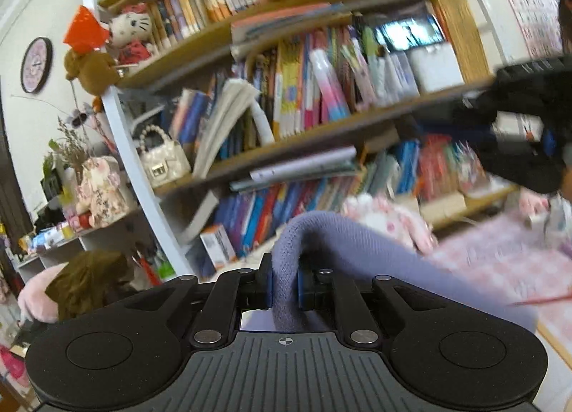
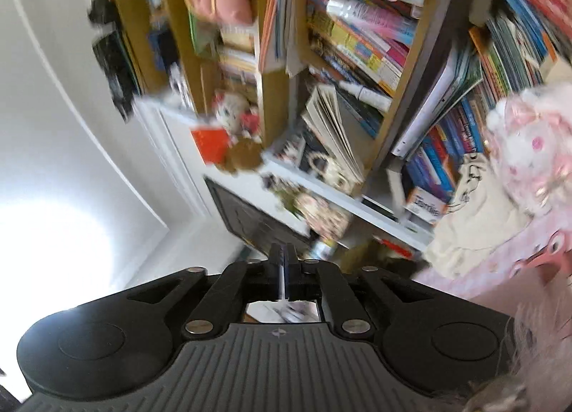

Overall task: Fold clothes
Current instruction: 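Lift the sweater with both grippers and shake it out in the air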

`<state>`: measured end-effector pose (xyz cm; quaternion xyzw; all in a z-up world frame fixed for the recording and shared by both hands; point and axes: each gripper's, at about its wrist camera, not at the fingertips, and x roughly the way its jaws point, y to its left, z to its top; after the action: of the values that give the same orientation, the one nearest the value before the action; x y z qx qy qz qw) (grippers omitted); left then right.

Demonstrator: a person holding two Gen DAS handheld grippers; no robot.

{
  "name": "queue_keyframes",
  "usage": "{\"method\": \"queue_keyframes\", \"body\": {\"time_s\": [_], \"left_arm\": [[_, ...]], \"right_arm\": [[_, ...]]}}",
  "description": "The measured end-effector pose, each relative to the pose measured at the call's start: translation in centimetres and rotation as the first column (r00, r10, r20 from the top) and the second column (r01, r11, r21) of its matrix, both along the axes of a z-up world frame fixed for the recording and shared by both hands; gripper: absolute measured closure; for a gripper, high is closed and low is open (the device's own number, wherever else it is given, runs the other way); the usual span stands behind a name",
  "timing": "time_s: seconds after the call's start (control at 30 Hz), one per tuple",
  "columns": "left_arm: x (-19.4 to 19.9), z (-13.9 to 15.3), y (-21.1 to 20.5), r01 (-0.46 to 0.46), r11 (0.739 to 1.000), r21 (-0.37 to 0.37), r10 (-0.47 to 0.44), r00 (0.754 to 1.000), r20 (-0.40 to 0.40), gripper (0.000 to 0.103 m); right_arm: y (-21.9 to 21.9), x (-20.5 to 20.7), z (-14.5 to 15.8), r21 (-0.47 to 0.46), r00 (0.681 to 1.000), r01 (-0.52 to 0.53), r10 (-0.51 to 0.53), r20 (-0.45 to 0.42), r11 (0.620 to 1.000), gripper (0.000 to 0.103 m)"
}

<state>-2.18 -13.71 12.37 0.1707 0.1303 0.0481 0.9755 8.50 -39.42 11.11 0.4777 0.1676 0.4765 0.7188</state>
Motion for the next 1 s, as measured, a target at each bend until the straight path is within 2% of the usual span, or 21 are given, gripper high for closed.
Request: {"method": "queue_keyframes", "body": {"time_s": [0.03,0.07,0.17,0.3,0.43,0.53,0.63,0.8,0.87,0.9,0.93,0.97,1.0], "left_arm": [[0.6,-0.1,0.3,-0.012,1.000,-0.017,0.012,1.000,-0.010,0.092],[1.2,-0.2,0.7,-0.024,0.999,-0.044,0.023,0.999,-0.025,0.092],[2.2,-1.1,1.7,-0.048,0.991,-0.121,0.038,0.996,-0.083,0.092],[2.6,-2.4,1.5,-0.041,0.993,-0.109,0.027,0.992,-0.127,0.092],[2.4,-2.7,0.7,-0.025,0.997,-0.073,0.016,0.992,-0.127,0.092],[2.1,-2.7,0.6,-0.025,0.998,-0.059,0.018,0.992,-0.128,0.092],[1.7,-2.7,0.9,-0.035,0.997,-0.065,0.026,0.991,-0.130,0.091],[1.1,-2.6,1.4,-0.049,0.995,-0.087,0.037,0.990,-0.134,0.091],[0.9,-2.6,1.5,-0.052,0.994,-0.093,0.039,0.990,-0.137,0.091],[0.9,-2.5,1.4,-0.054,0.995,-0.089,0.042,0.990,-0.134,0.091],[0.8,-2.4,1.4,-0.057,0.995,-0.085,0.045,0.990,-0.132,0.091],[0.7,-2.3,1.4,-0.059,0.995,-0.082,0.048,0.990,-0.129,0.091],[0.7,-2.1,1.3,-0.061,0.995,-0.081,0.051,0.991,-0.125,0.091]], "right_arm": [[0.0,-0.3,-0.6,-0.020,1.000,-0.004,0.003,-0.029,1.000,0.044],[0.1,-0.7,-1.5,-0.025,0.998,-0.009,0.007,-0.070,1.000,0.040],[0.3,-1.9,-4.1,-0.040,0.982,-0.024,0.016,-0.190,0.999,0.039],[0.5,-3.4,-7.7,-0.056,0.938,-0.048,0.026,-0.345,0.997,0.036],[0.7,-5.0,-11.3,-0.069,0.870,-0.074,0.031,-0.492,0.995,0.035],[0.9,-6.2,-14.0,-0.075,0.804,-0.094,0.031,-0.594,0.993,0.027],[1.1,-5.8,-14.2,0.042,0.791,-0.080,0.089,-0.605,0.996,0.023],[2.7,-4.9,-16.0,0.239,0.697,-0.017,0.183,-0.693,0.971,0.023],[3.9,-4.7,-15.7,0.238,0.695,-0.058,0.211,-0.688,0.969,0.031],[4.2,-4.5,-15.3,0.220,0.704,-0.078,0.210,-0.678,0.972,0.042],[4.5,-4.4,-14.7,0.194,0.717,-0.096,0.203,-0.666,0.976,0.065],[4.7,-4.2,-14.2,0.168,0.730,-0.113,0.197,-0.654,0.979,0.074],[4.3,-4.2,-13.4,0.136,0.758,-0.095,0.160,-0.633,0.986,0.088]]}}
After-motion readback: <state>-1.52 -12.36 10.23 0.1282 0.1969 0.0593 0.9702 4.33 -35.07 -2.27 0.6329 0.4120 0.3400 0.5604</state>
